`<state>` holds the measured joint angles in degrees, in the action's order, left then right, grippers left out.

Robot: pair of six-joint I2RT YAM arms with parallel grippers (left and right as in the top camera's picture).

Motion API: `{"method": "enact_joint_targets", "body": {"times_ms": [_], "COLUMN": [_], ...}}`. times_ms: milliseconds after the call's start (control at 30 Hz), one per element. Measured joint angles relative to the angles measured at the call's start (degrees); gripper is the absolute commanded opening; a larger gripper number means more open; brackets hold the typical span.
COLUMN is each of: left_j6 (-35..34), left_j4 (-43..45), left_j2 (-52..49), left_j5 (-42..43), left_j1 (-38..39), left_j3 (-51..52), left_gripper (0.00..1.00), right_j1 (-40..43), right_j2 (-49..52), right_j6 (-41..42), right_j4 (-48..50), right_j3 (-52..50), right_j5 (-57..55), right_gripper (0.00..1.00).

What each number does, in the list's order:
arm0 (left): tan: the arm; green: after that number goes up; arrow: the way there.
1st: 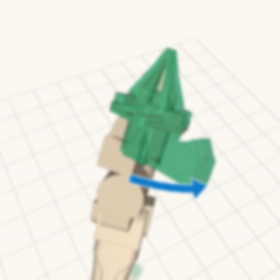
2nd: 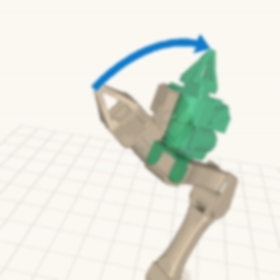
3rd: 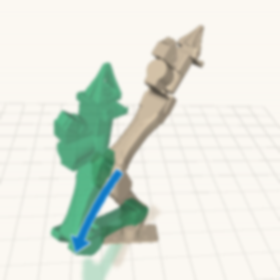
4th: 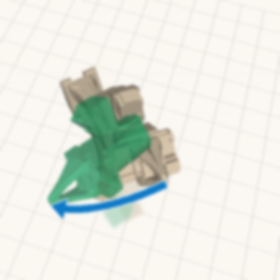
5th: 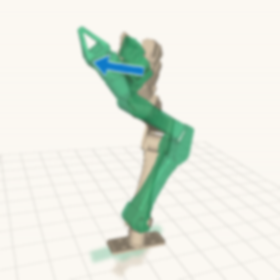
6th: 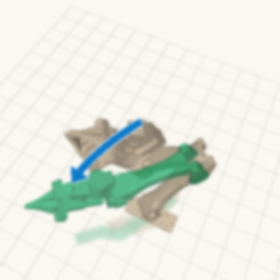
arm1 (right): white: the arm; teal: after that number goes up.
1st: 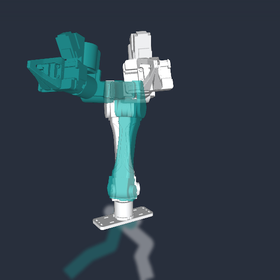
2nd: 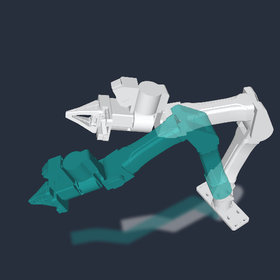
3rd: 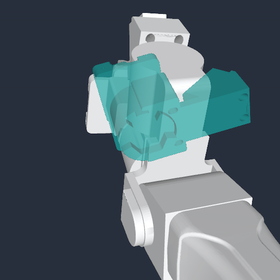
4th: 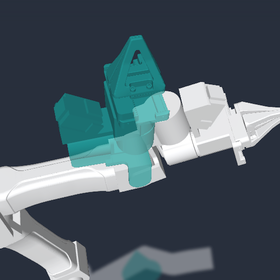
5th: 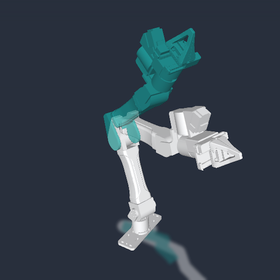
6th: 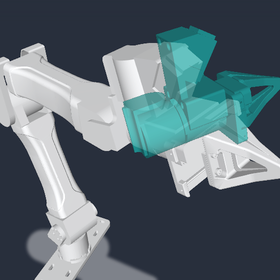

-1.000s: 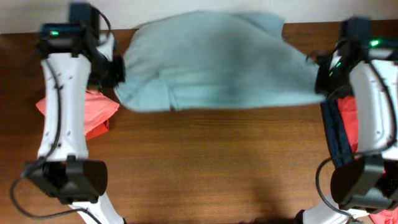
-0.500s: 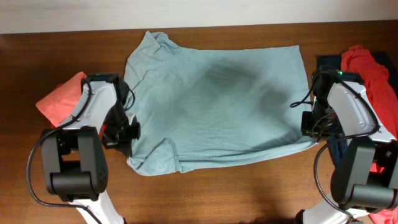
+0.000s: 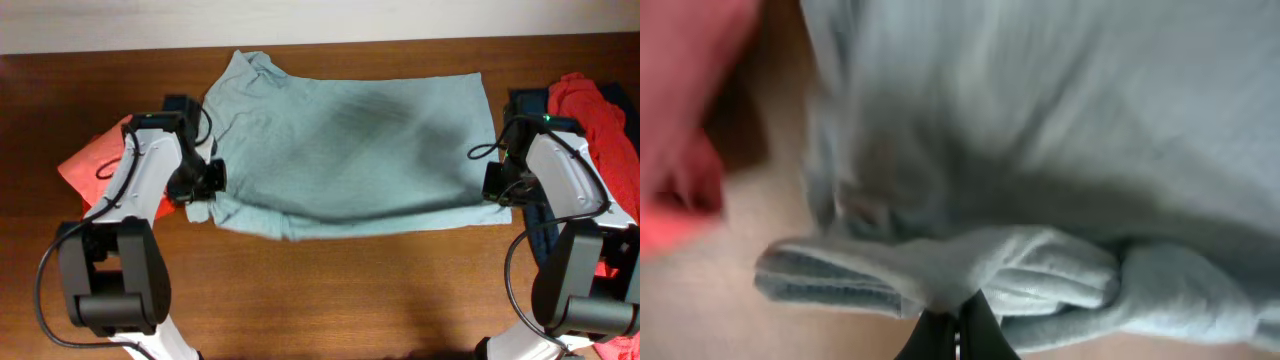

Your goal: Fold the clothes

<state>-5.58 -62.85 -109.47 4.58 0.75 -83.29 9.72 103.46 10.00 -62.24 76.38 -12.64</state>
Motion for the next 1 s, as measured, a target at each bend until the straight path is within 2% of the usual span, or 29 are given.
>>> {"method": "enact_joint_targets", "body": {"times_ms": [300, 533, 633, 667, 700, 733, 767, 833, 1000], "left_j6": [-1.5, -1.6, -1.6, -1.5, -1.7, -1.8, -1.7, -1.8, -1.9], "left_j4": [14.7, 19.2, 20.3, 20.8, 21.3, 21.8, 22.2, 22.1, 17.7], "left_j2": [0.2, 0.2, 0.2, 0.2, 0.2, 0.2, 0.2, 0.2, 0.2], "left_j5": [3.0, 4.2, 4.3, 4.3, 4.3, 4.3, 4.3, 4.3, 4.3], "left_j1": [-1.2, -1.2, -1.2, -1.2, -1.2, -1.2, -1.2, -1.2, -1.2], "left_j3": [-0.1, -0.1, -0.1, -0.1, -0.1, -0.1, -0.1, -0.1, -0.1], "left_gripper": [0.0, 0.01, 0.05, 0.3, 0.51, 0.63, 0.67, 0.67, 0.67], "right_j1": [0.0, 0.0, 0.0, 0.0, 0.0, 0.0, 0.0, 0.0, 0.0], "right_j2": [0.0, 0.0, 0.0, 0.0, 0.1, 0.4, 0.8, 1.6, 2.5], "right_j6": [0.3, 0.2, 0.3, 0.3, 0.3, 0.4, 0.3, 0.3, 0.3], "right_j4": [13.2, 18.1, 19.2, 19.3, 19.4, 19.5, 19.5, 19.5, 18.6], "right_j3": [0.0, 0.0, 0.0, 0.0, 0.0, 0.0, 0.0, 0.0, 0.0], "right_j5": [0.0, 0.0, 0.0, 0.0, 0.0, 0.0, 0.0, 0.0, 0.0], "right_gripper": [0.05, 0.09, 0.1, 0.27, 0.51, 0.69, 0.78, 0.84, 0.87]}}
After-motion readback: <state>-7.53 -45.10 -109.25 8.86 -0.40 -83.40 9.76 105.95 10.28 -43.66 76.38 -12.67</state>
